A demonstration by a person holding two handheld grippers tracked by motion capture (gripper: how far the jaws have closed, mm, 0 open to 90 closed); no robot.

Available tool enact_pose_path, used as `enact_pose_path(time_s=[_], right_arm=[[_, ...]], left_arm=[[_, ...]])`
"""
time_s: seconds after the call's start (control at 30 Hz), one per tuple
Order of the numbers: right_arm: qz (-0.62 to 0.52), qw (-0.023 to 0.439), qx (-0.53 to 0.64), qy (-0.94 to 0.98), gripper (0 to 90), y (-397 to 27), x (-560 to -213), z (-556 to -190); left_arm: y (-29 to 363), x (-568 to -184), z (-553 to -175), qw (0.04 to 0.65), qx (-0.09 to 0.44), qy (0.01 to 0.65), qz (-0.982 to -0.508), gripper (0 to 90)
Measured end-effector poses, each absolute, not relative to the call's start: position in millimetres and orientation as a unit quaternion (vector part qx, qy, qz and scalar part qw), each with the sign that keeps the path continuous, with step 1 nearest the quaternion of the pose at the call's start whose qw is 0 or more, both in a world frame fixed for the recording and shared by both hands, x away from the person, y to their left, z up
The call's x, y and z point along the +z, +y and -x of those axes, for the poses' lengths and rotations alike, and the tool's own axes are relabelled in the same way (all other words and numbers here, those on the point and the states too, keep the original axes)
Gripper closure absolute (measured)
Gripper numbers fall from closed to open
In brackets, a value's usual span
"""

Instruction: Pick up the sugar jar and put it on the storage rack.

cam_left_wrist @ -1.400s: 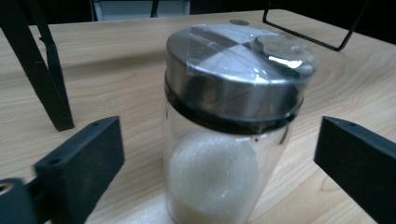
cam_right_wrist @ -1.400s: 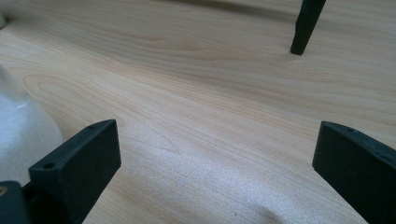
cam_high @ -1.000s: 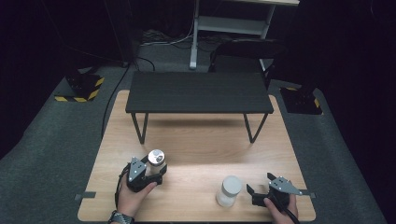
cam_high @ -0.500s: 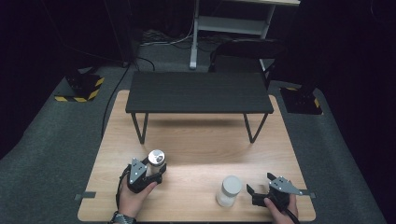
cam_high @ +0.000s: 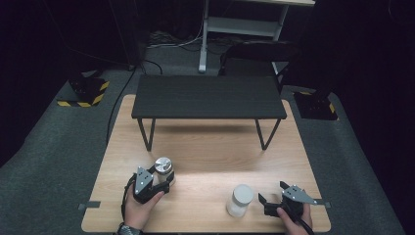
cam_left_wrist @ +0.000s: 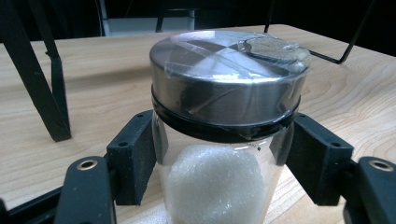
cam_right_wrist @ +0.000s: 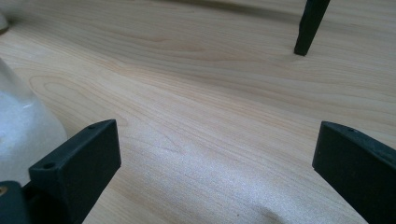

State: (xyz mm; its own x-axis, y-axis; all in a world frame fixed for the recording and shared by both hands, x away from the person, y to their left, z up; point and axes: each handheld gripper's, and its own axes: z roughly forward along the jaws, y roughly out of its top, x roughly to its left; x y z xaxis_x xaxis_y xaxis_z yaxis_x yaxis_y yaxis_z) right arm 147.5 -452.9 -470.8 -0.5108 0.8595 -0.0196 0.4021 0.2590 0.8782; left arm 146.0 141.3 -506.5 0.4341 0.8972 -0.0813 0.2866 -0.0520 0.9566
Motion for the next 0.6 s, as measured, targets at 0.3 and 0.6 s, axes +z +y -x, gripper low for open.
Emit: enact_pose_path(time_s=[0.3, 0.6], right_arm=[[-0.420, 0.257, 0.441, 0.750, 0.7, -454, -471, -148], [-0.420, 0.258, 0.442, 0.750, 0.7, -454, -471, -148]], left_arm=[[137, -494, -140, 0.532, 0.298, 0.438, -0.660, 30.6], [129, -471, -140, 0.532, 0.305, 0.434, -0.659, 30.6]])
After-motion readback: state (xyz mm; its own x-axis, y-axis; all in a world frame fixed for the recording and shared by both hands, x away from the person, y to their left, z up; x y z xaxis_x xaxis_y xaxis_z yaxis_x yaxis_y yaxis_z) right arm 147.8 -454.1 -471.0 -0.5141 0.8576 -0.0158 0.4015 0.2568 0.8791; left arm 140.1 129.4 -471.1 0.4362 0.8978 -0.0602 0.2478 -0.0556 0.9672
